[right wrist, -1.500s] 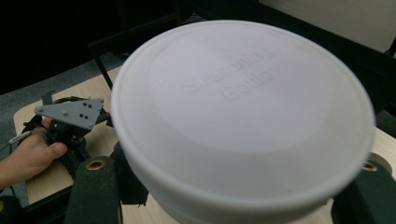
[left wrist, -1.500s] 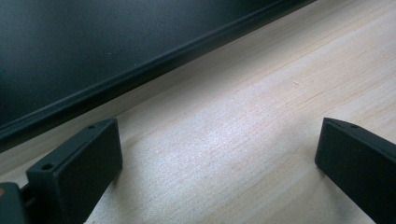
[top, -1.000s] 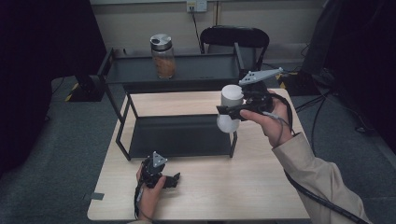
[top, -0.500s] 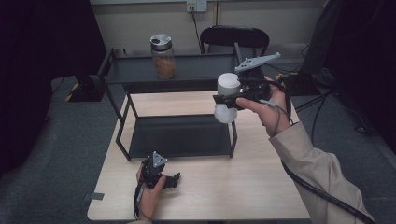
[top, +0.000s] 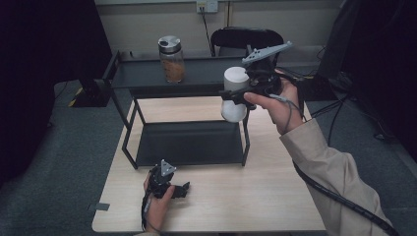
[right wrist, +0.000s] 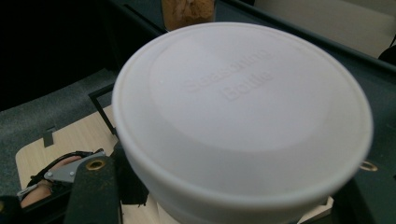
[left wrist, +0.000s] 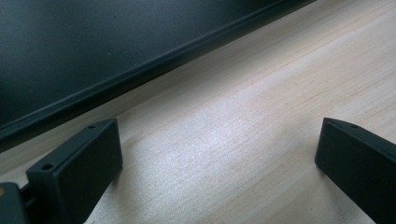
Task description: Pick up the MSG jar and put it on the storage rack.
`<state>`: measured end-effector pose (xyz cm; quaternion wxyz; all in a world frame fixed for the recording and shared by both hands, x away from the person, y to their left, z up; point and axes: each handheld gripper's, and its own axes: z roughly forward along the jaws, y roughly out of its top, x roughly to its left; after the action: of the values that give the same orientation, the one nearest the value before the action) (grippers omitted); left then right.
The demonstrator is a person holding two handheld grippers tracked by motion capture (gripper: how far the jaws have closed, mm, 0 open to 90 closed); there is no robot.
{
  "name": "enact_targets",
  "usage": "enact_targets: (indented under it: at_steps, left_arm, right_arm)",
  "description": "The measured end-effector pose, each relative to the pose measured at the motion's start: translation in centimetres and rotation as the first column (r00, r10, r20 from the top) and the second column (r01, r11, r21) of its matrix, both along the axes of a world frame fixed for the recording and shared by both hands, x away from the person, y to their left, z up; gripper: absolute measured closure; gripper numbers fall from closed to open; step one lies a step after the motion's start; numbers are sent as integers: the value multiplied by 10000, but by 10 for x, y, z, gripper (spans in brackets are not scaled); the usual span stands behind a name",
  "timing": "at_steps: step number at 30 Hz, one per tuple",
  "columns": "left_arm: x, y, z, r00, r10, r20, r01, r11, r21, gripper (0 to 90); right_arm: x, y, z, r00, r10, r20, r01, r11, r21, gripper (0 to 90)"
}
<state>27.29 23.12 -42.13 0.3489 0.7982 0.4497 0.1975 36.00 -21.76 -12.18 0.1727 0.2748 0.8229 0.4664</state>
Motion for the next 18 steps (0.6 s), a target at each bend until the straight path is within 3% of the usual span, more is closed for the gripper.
enact_targets:
  at_steps: [18]
  left_arm:
    - [0, 0, 0, 10000, 1, 4, -1, 10000, 0, 0]
  right_arm:
    - [2, 12, 29, 9998, 82, 163, -83, 9999, 82, 344]
